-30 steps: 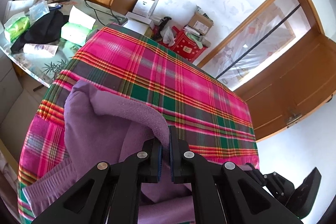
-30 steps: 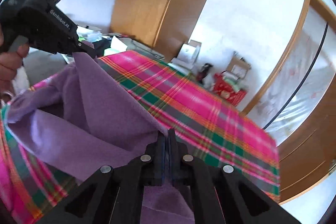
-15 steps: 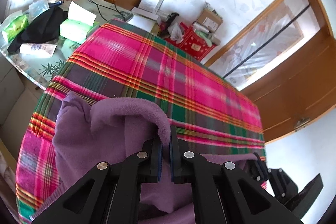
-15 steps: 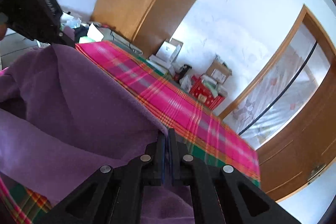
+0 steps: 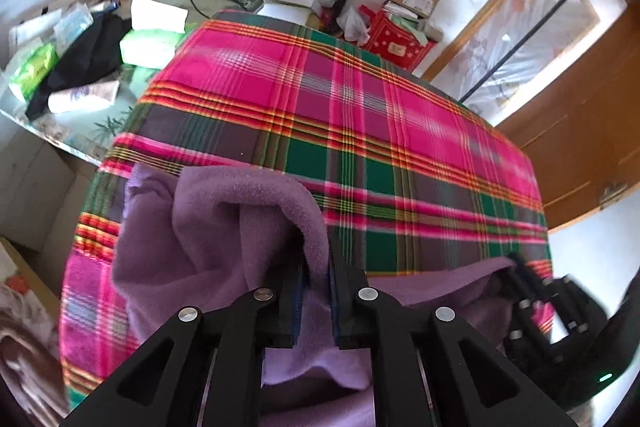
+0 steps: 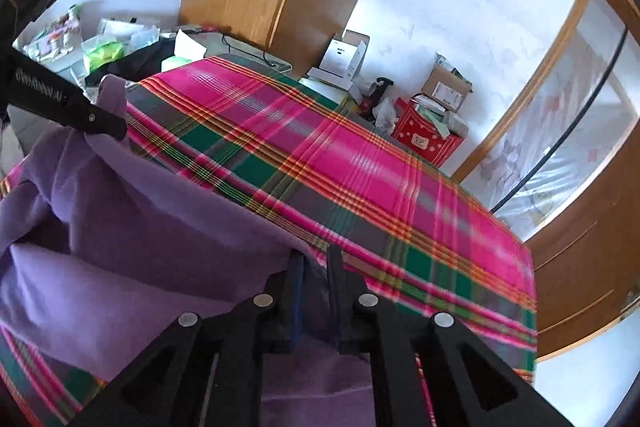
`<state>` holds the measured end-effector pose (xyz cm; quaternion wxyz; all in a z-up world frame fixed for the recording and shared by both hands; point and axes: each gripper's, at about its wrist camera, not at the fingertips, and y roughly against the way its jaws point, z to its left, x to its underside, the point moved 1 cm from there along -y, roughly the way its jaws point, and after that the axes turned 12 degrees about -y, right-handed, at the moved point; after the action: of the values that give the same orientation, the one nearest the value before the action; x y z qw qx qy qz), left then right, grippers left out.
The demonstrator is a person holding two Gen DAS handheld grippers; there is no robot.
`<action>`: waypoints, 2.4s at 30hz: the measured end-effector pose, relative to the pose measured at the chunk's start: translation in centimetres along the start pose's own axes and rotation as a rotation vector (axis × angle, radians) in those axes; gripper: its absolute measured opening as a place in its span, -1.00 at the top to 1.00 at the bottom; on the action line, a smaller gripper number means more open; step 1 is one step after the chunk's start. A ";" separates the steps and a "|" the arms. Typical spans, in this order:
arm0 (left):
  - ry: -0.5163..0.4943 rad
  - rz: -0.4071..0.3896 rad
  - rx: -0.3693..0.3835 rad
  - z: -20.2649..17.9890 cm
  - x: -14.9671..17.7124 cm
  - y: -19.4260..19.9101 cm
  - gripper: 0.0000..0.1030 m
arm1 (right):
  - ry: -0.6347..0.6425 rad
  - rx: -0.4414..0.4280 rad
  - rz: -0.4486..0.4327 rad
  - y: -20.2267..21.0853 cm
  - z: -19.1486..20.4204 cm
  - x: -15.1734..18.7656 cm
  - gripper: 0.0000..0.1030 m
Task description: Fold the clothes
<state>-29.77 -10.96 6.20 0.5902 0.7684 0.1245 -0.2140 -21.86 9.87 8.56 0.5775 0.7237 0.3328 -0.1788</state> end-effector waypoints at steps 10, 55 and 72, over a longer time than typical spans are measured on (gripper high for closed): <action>-0.027 0.000 0.002 -1.8 1.1 1.6 0.67 | 0.018 -0.028 -0.052 3.9 -2.0 -3.2 0.70; 0.162 -0.098 -0.024 5.3 15.7 7.4 0.25 | -0.184 -0.425 0.007 2.3 -4.8 8.1 0.33; -0.444 -0.062 -0.084 -9.4 15.5 1.5 0.25 | -0.199 -0.268 0.061 -0.8 -10.0 9.7 0.18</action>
<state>-13.80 -3.27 2.13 0.6277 0.6729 0.0237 -0.3906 -16.74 22.15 4.41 0.7042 0.6286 0.2727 -0.1861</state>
